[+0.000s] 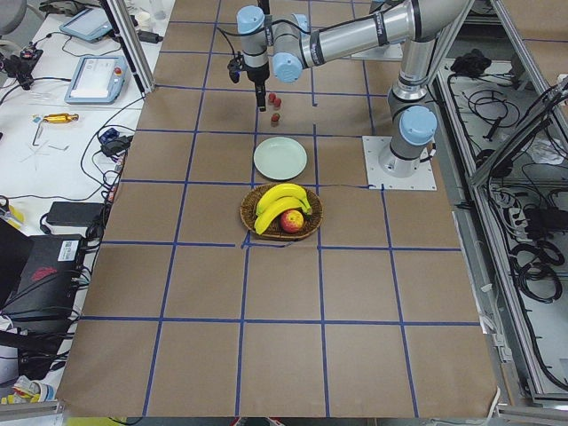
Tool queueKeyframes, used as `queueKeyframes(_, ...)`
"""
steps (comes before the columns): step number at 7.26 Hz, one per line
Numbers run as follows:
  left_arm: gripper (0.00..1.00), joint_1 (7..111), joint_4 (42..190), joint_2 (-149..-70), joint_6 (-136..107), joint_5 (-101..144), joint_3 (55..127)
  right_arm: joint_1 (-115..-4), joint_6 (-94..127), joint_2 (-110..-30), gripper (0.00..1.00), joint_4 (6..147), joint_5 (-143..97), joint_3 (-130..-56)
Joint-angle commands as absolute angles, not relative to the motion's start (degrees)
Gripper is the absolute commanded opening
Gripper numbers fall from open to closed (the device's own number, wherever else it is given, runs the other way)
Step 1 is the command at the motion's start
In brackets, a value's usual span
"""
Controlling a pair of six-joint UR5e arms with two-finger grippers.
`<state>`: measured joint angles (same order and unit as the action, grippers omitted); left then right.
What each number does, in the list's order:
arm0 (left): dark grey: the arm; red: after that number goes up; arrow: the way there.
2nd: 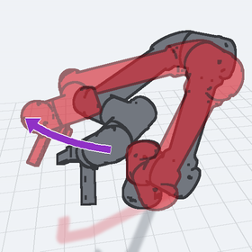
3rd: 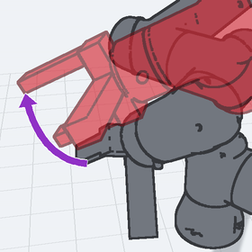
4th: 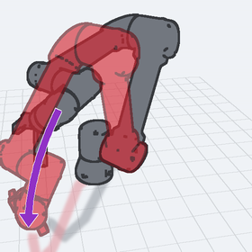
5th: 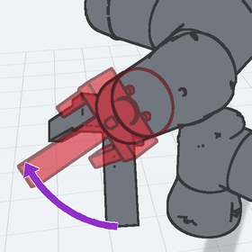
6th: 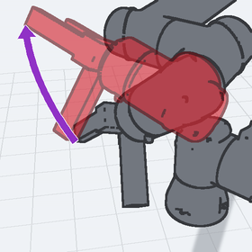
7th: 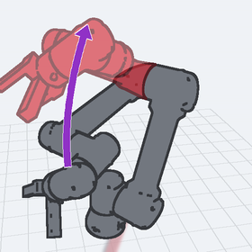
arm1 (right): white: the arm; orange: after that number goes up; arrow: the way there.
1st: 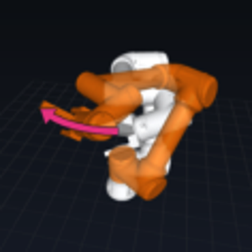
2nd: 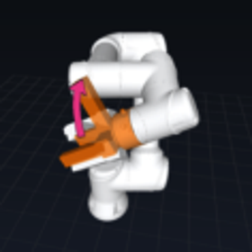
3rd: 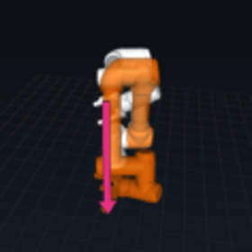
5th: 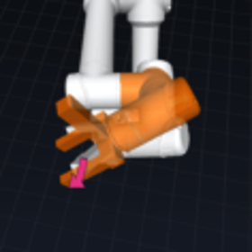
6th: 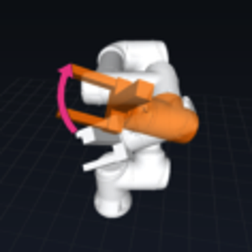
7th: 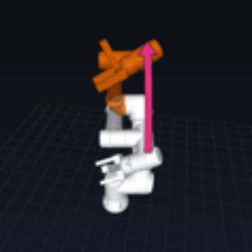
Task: Collect all strawberries into plate
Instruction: 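Retract the right arm while the left gripper reaches toward the strawberries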
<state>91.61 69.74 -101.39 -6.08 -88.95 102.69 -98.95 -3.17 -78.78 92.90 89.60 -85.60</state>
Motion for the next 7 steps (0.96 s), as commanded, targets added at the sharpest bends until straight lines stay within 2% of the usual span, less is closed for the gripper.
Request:
queueKeyframes(1, 1.00, 94.13, 66.71, -103.79, -8.17, -88.86, 103.54, -95.64, -2.47, -81.81, 1.00, 89.31, 91.48, -85.61)
queueKeyframes(5, 0.97, 94.39, 64.69, -109.76, -8.35, -85.62, 106.16, -94.66, -2.11, -82.71, 1.00, 87.54, 91.49, -86.39)
queueKeyframes(7, 0.93, 94.39, 64.86, -112.13, -10.89, -81.92, 106.35, -94.66, -2.02, -82.71, 1.00, 87.54, 91.50, -86.57)
